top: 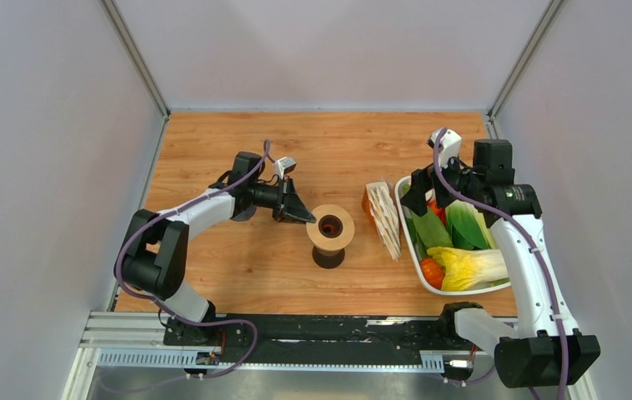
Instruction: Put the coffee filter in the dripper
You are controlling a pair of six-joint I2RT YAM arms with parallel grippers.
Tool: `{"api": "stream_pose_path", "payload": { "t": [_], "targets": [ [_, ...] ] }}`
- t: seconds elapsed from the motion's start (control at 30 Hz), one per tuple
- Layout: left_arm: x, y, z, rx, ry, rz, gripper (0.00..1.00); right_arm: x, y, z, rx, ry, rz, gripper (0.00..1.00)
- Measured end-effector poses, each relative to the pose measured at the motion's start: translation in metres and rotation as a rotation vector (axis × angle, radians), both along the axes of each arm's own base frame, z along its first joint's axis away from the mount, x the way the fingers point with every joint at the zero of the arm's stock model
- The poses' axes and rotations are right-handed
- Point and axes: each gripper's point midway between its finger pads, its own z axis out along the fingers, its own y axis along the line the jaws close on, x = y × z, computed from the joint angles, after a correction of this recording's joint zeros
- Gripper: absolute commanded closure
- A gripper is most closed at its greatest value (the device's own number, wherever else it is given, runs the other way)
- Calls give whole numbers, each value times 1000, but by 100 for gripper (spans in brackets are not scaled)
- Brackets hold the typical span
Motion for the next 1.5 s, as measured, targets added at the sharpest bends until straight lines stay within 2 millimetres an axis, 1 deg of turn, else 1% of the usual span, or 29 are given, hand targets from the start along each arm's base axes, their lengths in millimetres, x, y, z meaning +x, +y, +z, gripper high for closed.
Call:
{"api": "stream_pose_path", "payload": {
  "t": [0.17, 0.23, 0.3, 0.33, 0.37, 0.4, 0.5, 0.63, 0.7, 0.73, 0.83, 1.07, 1.13, 1.2, 1.27, 1.4, 1.5],
  "targets": [
    [-3, 1, -7, 11, 27, -11, 100, 1, 0, -2, -7, 0, 6, 0],
    [-5, 2, -8, 12, 30, -17, 96, 1, 0, -2, -9, -1, 8, 0],
    [-5, 2, -8, 15, 29, -22, 91, 1, -1, -2, -10, -2, 9, 0],
    [-5, 2, -7, 16, 28, -24, 85, 1, -1, -2, -11, -2, 9, 0],
    [-6, 2, -7, 18, 26, -26, 82, 2, -1, -3, -12, -2, 10, 0],
    [-6, 2, -8, 19, 22, -28, 76, 2, -1, -3, -12, 0, 10, 0],
    [-6, 3, -9, 27, 20, -31, 69, 2, -1, -5, -12, 7, 10, 0],
    [-4, 4, -17, 57, 20, -26, 56, 3, -1, -7, -12, 13, 10, 0],
    [-3, 4, -20, 70, 20, -24, 48, 3, -1, -7, -12, 13, 10, 0],
    [-2, 5, -21, 77, 18, -23, 41, 3, -1, -7, -12, 13, 10, 0],
    [0, 5, -22, 95, 4, -21, 38, 3, -1, -7, -12, 13, 10, 0],
    [5, 10, -23, 145, -41, -13, 36, 3, 0, -7, -12, 15, 10, 0],
    [9, 17, -21, 175, -68, 5, 35, 3, 0, -7, -12, 15, 10, 0],
    [13, 28, -15, 202, -108, 30, 35, 3, -1, -7, -12, 14, 9, 0],
    [26, 46, -3, 239, -181, 79, 34, 4, 0, -7, -12, 14, 9, 0],
    [59, 97, 34, 360, -412, 195, 31, 5, 0, -7, -9, 10, 8, 0],
    [77, 136, 56, 497, -592, 233, 31, 7, 0, -5, -6, 3, 7, 0]
  ]
}}
